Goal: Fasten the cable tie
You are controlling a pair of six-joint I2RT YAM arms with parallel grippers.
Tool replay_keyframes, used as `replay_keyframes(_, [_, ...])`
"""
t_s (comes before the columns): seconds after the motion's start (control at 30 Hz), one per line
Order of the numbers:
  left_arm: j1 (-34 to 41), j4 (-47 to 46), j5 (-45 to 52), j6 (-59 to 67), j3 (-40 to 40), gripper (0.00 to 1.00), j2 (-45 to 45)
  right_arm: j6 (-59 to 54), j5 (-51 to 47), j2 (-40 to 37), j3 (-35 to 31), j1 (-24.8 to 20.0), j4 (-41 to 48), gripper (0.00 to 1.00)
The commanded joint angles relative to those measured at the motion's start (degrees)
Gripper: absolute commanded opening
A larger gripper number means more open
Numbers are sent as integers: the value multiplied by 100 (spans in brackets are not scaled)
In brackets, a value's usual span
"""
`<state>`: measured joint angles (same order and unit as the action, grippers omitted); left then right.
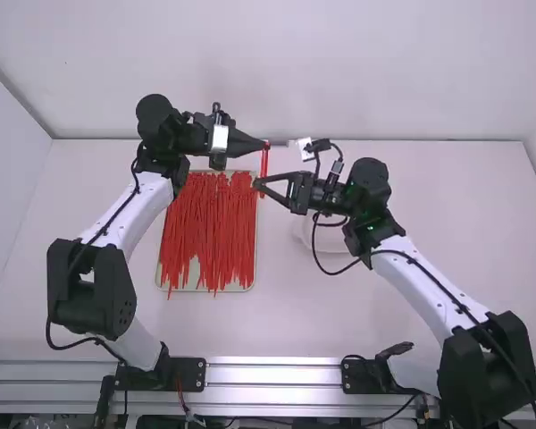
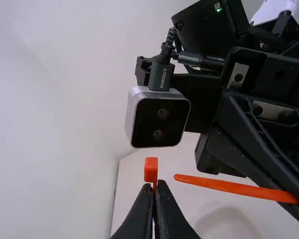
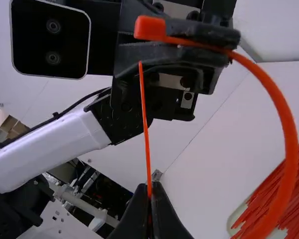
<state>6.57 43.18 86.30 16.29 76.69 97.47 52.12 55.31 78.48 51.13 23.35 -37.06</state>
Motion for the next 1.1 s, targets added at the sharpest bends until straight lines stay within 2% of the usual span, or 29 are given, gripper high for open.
replay_keyframes(0.0, [-4, 37, -39, -28, -26, 2, 13, -13, 35, -13, -61, -50, -20, 0])
replay_keyframes(0.6, [-50, -17, 31, -11, -26, 2, 13, 50, 24, -13, -59, -50, -286, 0])
replay_keyframes(1.07, [-44, -26, 4, -24, -26, 2, 13, 31, -31, -13, -146, -90, -151, 0])
